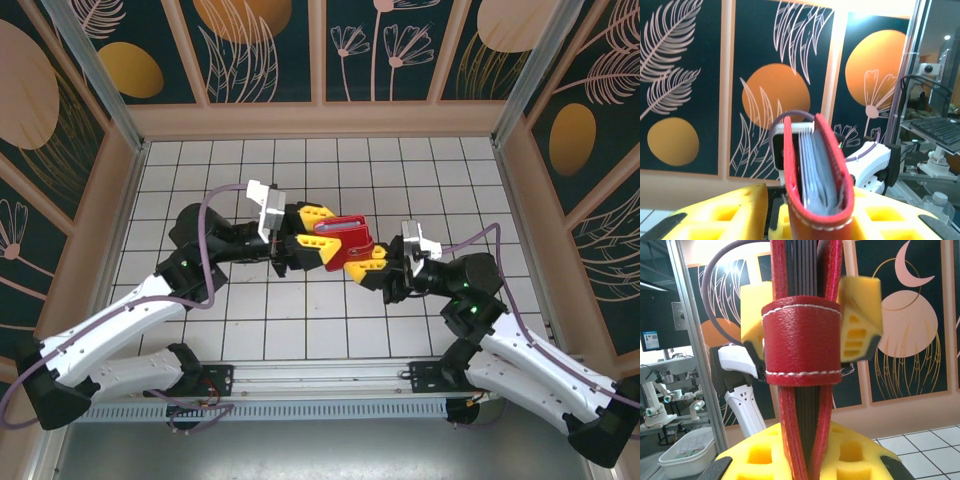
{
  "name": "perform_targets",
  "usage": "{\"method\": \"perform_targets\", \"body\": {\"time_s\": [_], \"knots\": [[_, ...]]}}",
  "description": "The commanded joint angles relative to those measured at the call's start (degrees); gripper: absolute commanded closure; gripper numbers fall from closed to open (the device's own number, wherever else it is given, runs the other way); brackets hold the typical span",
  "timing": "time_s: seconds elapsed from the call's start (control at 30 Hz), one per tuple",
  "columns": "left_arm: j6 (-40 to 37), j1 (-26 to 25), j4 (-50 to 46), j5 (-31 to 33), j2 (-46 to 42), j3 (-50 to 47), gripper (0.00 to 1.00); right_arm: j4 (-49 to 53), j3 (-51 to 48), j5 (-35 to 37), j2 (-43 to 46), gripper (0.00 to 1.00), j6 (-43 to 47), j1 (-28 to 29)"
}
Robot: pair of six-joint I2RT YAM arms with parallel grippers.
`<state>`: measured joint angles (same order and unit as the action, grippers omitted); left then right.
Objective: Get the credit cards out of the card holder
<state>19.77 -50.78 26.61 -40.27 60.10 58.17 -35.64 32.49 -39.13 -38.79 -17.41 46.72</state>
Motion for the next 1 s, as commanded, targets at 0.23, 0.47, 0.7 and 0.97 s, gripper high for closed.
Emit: {"method": "perform_targets", "body": {"time_s": [0.23,0.47,0.7,0.97], "knots": [[0.3,0.2,1.3,-2.7,0.1,0.4,0.71,-1.6,2.6,0.1,0.8,1.00,2.1,1.8],[0.9,0.2,1.4,-3.1,0.8,0.0,0.67,-0.1,3.5,0.8,0.8,1.00,2.6,2.4],[0.3,0.2,0.8,-0.3,0.6,0.4,0.92,6.5,4.9,7.4,2.1,0.92,5.1,3.0],[-1.7,0.2,-3.9,19.1,1.2,1.1,1.00,17.4,6.6,35.5,7.1,0.40,8.3,3.0]]}}
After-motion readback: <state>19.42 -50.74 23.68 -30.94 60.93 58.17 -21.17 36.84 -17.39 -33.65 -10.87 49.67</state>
